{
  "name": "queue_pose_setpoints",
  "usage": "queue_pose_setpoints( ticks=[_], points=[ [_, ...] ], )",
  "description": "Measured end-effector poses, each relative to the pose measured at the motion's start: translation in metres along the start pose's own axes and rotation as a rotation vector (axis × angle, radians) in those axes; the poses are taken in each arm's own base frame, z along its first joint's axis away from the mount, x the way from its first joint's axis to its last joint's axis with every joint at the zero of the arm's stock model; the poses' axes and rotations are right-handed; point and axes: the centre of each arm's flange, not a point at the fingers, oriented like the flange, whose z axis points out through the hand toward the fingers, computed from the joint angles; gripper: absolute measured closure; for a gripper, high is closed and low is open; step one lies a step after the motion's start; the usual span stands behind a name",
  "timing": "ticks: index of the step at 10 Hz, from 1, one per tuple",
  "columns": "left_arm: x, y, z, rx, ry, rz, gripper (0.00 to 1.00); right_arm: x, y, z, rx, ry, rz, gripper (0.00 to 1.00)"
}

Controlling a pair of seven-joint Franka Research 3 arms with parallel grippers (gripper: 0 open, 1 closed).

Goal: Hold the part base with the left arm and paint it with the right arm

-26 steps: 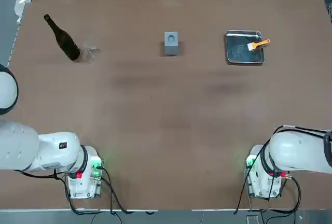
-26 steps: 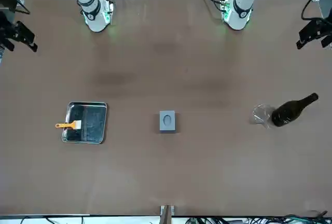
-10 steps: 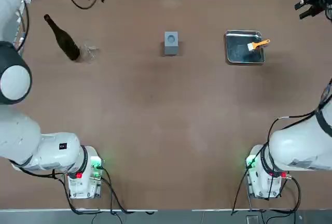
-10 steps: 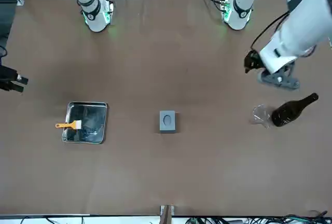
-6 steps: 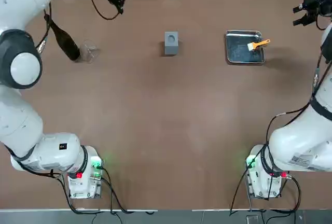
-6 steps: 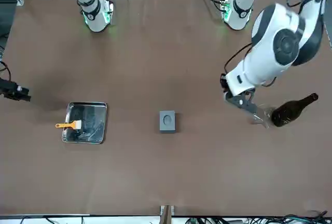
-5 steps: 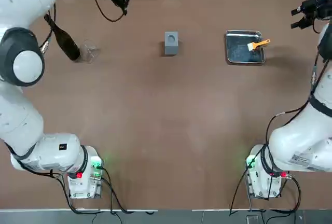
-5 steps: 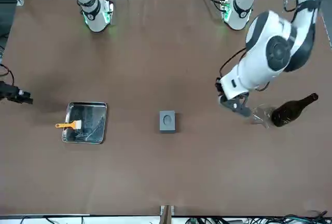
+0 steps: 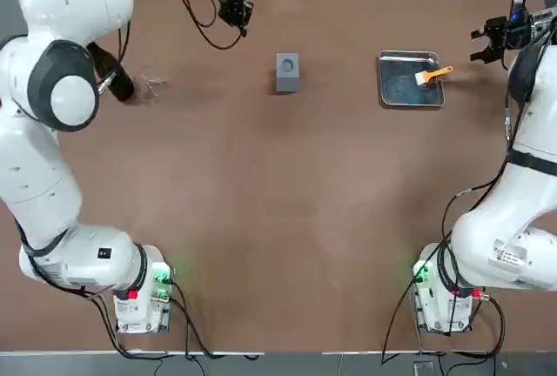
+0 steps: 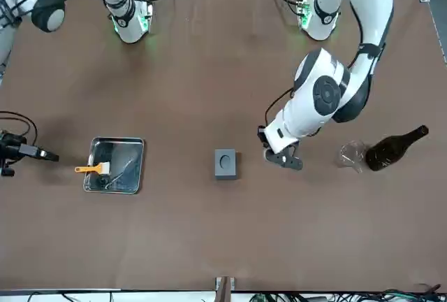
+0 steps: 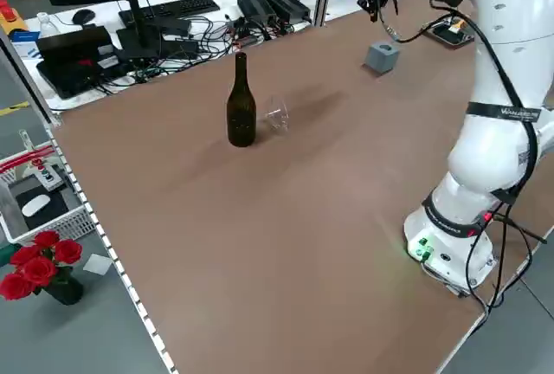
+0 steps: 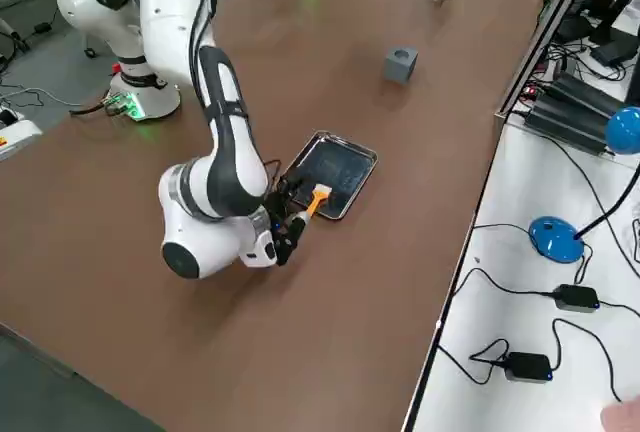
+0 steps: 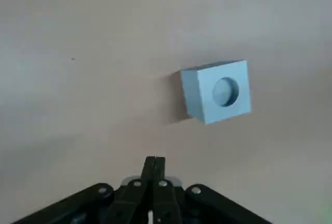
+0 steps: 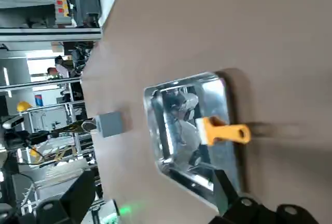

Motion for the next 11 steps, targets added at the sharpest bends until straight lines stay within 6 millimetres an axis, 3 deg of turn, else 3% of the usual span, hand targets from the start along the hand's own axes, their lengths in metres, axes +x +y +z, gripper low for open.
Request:
queue_pose_setpoints(
  ticks=[3, 7, 9, 11],
  points=[
    [0.005, 0.02, 0.04, 0.01, -0.011, -0.019, 0.99, 0.013, 0.022, 0.014, -0.038, -0.002, -0.028, 0.0],
    [0.011, 0.029, 0.09, -0.013, 0.006, 0.0, 0.99, 0.018, 0.051, 0.043, -0.034, -0.027, -0.082, 0.0],
    [0.006, 0.043, 0.127, -0.018, 0.006, 0.035, 0.99, 0.021, 0.053, 0.052, -0.029, -0.037, -0.098, 0.0],
    [0.008, 0.047, 0.14, -0.025, 0.011, 0.059, 0.99, 0.025, 0.047, 0.06, -0.027, -0.049, -0.148, 0.02]
  ],
)
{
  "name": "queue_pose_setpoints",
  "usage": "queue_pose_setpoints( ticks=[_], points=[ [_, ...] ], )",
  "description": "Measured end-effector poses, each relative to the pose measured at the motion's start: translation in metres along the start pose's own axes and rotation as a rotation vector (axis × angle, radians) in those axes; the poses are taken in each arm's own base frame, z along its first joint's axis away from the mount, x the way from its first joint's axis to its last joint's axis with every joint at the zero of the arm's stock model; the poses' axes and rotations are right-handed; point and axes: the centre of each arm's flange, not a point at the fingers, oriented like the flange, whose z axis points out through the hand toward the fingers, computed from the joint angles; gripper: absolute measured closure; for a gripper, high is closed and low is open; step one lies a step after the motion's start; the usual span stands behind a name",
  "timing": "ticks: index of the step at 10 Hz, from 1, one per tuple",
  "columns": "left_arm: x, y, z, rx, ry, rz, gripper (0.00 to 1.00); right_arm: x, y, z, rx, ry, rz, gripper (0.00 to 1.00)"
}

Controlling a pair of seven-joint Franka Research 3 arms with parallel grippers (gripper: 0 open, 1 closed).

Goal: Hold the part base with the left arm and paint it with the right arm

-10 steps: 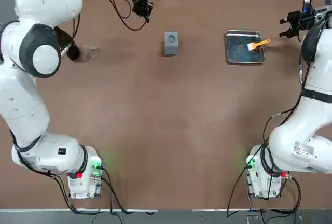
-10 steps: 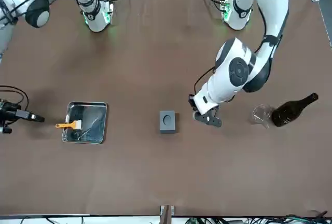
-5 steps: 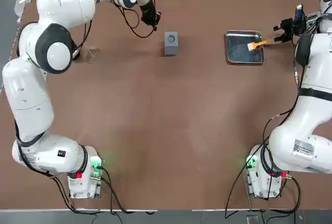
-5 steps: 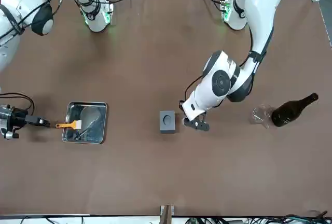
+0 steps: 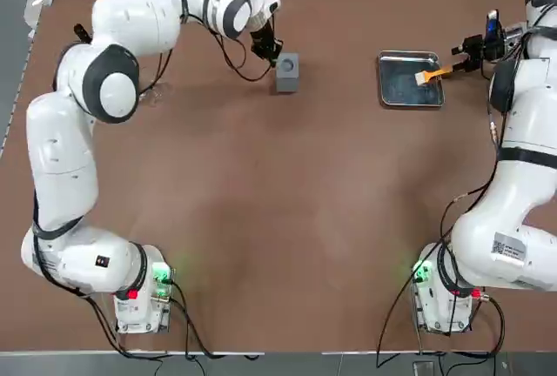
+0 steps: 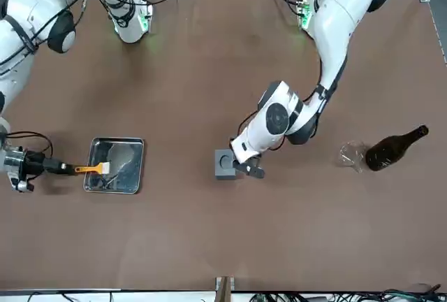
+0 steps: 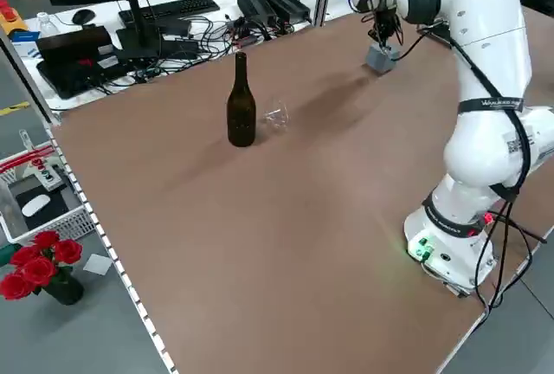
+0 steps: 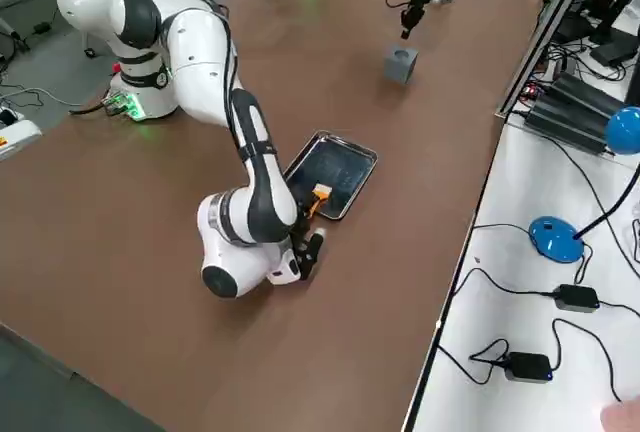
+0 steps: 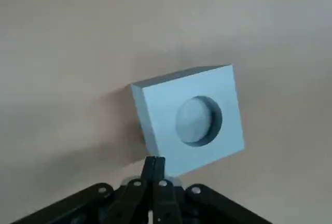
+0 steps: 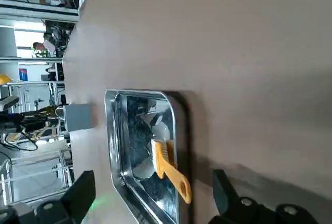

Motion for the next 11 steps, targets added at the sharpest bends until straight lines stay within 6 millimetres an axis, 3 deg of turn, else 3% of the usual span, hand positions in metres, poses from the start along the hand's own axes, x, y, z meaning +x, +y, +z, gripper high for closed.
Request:
queue_pose_setpoints(
  ticks=[3, 4, 9, 10, 11],
  points=[
    [0.004, -0.001, -0.003, 0.009, 0.013, 0.078, 0.99, 0.003, 0.0, 0.01, 0.0, -0.012, -0.073, 0.07],
    [0.004, -0.002, 0.0, 0.01, 0.009, 0.089, 0.99, 0.002, 0.001, 0.011, 0.0, -0.013, -0.087, 0.15],
    [0.008, -0.003, 0.01, -0.01, 0.033, 0.097, 0.99, -0.004, 0.016, 0.02, 0.005, -0.025, -0.105, 0.26],
    [0.009, 0.002, 0.01, -0.011, 0.042, 0.103, 0.99, -0.004, 0.016, 0.019, 0.005, -0.025, -0.104, 0.31],
    [0.008, 0.005, 0.013, -0.001, 0.044, 0.11, 0.99, -0.005, 0.017, 0.018, 0.005, -0.024, -0.103, 0.47]
  ],
)
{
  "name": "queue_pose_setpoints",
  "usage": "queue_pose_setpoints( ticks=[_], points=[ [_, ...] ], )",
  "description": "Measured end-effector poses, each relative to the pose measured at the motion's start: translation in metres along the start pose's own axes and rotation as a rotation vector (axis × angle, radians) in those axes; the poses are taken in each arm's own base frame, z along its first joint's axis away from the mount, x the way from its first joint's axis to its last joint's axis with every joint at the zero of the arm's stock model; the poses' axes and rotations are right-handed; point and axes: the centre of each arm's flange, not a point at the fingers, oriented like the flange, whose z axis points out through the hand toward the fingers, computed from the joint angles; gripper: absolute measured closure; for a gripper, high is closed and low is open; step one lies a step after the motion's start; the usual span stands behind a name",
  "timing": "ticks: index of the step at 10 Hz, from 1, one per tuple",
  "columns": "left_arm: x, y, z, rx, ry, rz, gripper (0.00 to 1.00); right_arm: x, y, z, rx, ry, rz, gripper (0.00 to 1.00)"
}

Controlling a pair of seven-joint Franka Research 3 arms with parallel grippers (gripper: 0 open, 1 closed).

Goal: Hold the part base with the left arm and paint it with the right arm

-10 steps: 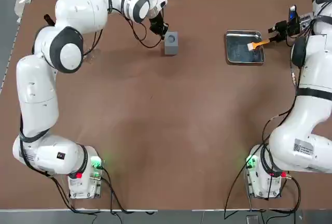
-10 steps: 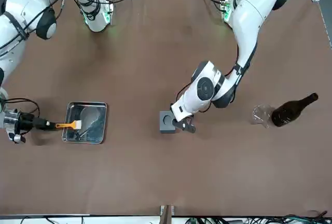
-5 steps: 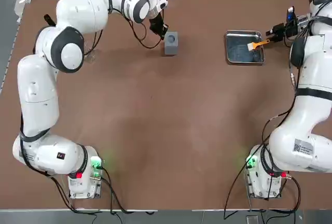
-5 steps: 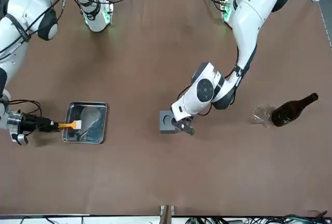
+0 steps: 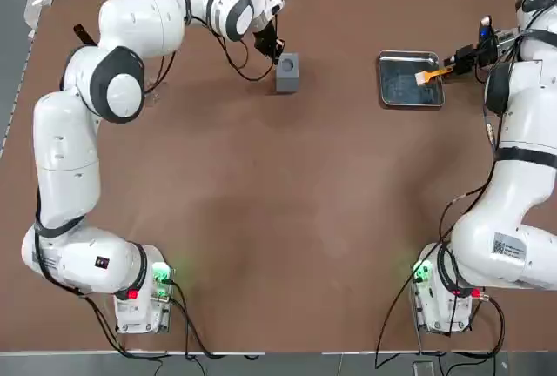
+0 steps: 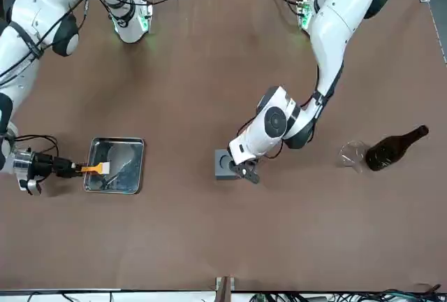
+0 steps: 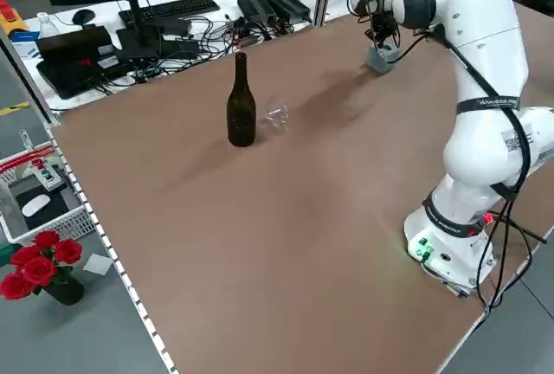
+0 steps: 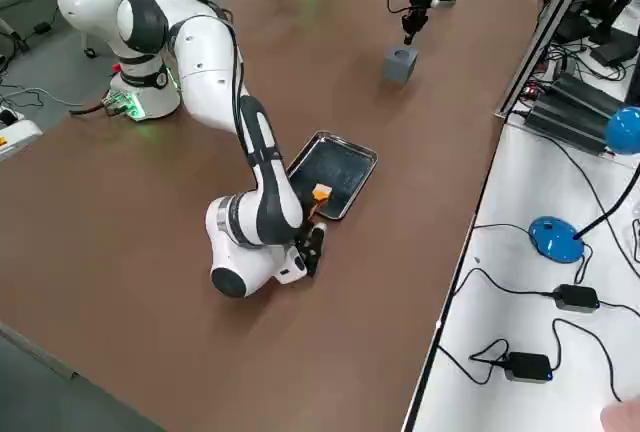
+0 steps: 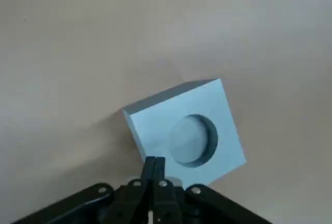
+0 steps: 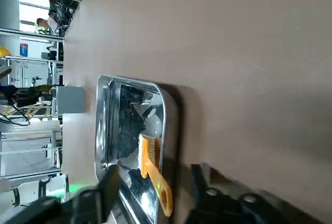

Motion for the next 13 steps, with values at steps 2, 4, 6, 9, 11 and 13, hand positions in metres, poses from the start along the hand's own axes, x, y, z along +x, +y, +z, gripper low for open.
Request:
queue_pose_setpoints(
  ticks=[2, 4, 6, 9, 11, 13],
  points=[
    [-0.0008, 0.0006, 0.0091, 0.026, 0.0, 0.012, 0.99, -0.0016, 0.0013, -0.0007, 0.001, 0.001, 0.003, 0.62],
    [0.0004, -0.0021, 0.0091, 0.03, 0.002, 0.031, 0.99, -0.0052, 0.0043, 0.0003, 0.004, 0.002, 0.012, 0.74],
    [0.0006, -0.0028, 0.0093, 0.031, 0.002, 0.034, 0.99, -0.0068, 0.0054, 0.0008, 0.006, 0.002, 0.015, 0.86],
    [0.0004, -0.0027, 0.0099, 0.031, 0.001, 0.034, 0.99, -0.0076, 0.0035, 0.0012, 0.02, -0.004, 0.015, 0.93],
    [0.0004, -0.0026, 0.0099, 0.031, 0.001, 0.034, 0.99, -0.0091, 0.0011, 0.0015, 0.041, -0.014, 0.016, 0.95],
    [0.0004, -0.0026, 0.0099, 0.031, 0.001, 0.034, 0.99, -0.0105, -0.0027, 0.0028, 0.066, -0.029, 0.034, 0.95]
  ],
)
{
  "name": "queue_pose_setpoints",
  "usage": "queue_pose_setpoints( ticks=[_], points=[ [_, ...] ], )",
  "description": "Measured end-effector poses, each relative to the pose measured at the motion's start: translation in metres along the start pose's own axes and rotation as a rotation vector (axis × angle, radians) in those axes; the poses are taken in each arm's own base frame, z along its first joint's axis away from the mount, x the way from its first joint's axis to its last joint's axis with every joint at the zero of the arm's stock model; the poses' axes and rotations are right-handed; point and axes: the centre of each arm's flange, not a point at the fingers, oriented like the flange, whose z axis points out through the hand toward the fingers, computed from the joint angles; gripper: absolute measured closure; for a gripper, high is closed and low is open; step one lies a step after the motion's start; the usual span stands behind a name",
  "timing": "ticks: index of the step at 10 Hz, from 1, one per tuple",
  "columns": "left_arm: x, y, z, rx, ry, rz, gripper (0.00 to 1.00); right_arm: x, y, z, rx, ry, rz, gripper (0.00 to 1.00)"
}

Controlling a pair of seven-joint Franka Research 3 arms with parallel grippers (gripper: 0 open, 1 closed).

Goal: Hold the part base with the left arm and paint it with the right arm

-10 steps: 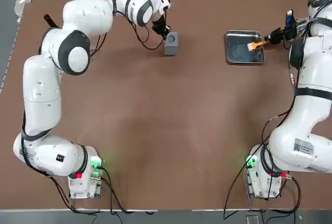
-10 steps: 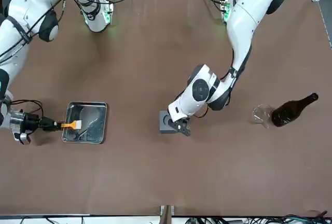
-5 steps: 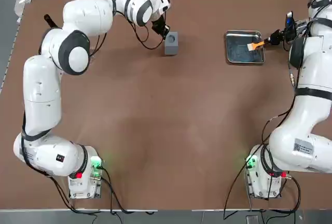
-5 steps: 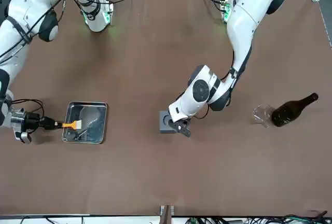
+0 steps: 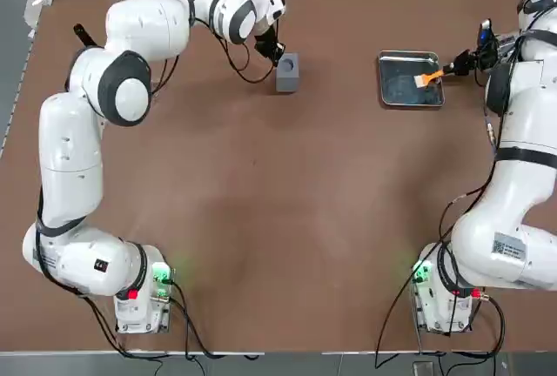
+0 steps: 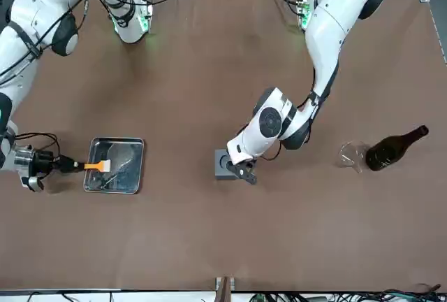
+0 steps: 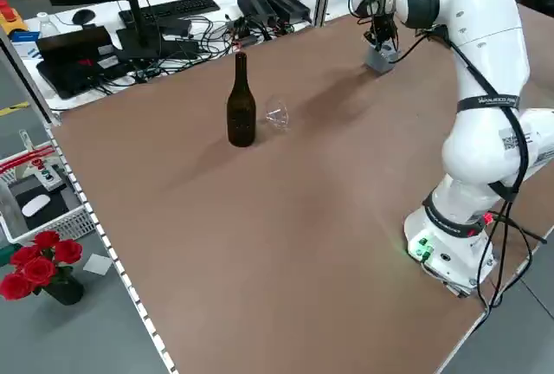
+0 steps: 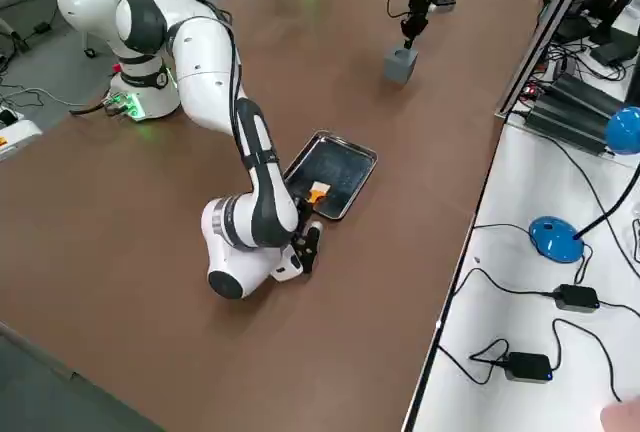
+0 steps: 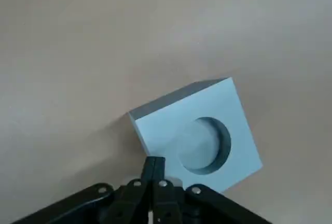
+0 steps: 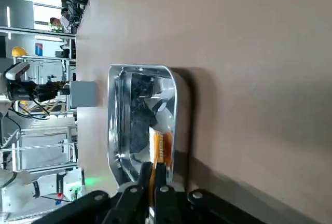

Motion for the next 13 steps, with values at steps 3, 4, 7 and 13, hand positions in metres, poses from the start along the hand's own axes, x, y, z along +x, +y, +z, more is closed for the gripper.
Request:
queue_pose_setpoints(
  ticks=[3, 4, 7, 13],
  points=[
    [0.0, 0.0, 0.0, 0.0, 0.0, 0.0, 0.99, 0.008, -0.039, -0.027, -0.049, -0.046, 0.068, 0.95],
    [0.0, 0.0, 0.0, 0.0, 0.0, 0.0, 0.99, 0.017, -0.072, -0.044, -0.119, -0.067, 0.099, 0.95],
    [0.0, 0.0, 0.0, 0.0, 0.0, 0.0, 0.99, 0.042, -0.172, -0.076, -0.332, -0.078, 0.213, 0.95],
    [0.0, 0.0, 0.0, 0.0, 0.0, 0.0, 0.99, 0.084, -0.314, -0.026, -0.765, -0.004, 0.346, 0.95]
  ],
)
